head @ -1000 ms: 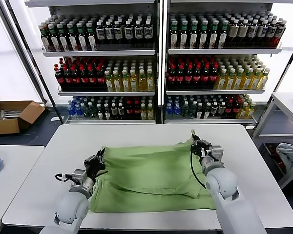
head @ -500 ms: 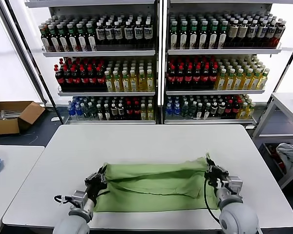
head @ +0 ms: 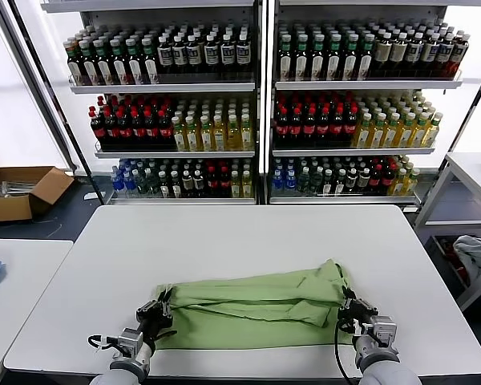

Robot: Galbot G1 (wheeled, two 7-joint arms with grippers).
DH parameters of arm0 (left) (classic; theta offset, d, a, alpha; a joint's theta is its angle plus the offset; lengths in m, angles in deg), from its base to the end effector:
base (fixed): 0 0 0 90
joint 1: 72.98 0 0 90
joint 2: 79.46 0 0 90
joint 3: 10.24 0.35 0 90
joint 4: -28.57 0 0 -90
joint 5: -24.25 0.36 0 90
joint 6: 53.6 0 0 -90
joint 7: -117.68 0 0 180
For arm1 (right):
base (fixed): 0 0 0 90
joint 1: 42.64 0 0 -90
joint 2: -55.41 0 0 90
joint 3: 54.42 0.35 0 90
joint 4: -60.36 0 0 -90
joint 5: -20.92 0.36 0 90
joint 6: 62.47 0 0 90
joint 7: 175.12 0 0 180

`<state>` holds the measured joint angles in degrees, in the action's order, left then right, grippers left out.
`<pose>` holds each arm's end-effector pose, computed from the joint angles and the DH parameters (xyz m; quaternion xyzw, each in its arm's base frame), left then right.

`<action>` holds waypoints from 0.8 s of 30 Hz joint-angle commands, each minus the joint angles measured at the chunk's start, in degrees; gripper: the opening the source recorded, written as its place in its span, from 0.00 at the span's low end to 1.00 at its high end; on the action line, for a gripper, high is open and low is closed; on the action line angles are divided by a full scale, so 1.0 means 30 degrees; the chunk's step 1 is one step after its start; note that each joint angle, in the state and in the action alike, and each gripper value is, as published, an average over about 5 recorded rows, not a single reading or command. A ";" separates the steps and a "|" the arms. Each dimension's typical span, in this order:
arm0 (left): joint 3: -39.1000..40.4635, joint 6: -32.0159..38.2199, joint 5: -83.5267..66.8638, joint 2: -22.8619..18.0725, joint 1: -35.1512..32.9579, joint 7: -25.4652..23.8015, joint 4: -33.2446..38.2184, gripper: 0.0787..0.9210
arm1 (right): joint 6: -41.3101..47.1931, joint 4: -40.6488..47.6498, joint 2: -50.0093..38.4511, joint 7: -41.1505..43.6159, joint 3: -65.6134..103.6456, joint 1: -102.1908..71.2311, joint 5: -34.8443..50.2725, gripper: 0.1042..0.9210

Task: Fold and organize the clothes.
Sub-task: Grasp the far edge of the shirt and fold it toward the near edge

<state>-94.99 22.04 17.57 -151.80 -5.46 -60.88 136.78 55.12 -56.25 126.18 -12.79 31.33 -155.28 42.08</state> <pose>0.2245 0.0422 -0.3481 -0.0712 -0.9790 -0.0836 0.1719 0.2246 -0.0396 -0.2953 -0.0356 -0.9727 0.0153 0.2288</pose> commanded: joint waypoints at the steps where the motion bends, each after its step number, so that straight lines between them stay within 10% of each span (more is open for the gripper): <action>1: 0.0249 0.0077 0.1007 -0.0038 -0.0638 -0.0227 0.0196 0.01 | 0.0004 0.0656 0.0049 0.0013 -0.0330 -0.0395 -0.0613 0.00; 10: 0.0389 0.0078 0.1517 -0.0394 -0.0191 -0.0046 0.0980 0.14 | -0.0349 0.0436 0.0209 -0.0085 -0.0558 -0.0661 -0.1672 0.07; 24: -0.0775 -0.1805 0.0746 -0.1406 -0.0677 0.1380 0.2697 0.62 | -0.1245 -0.4466 0.0128 -0.0190 0.1317 -0.0864 -0.0213 0.57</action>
<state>-95.83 21.18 21.36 -154.38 -6.25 -59.42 141.55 52.76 -62.14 126.57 -13.35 33.01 -157.61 40.05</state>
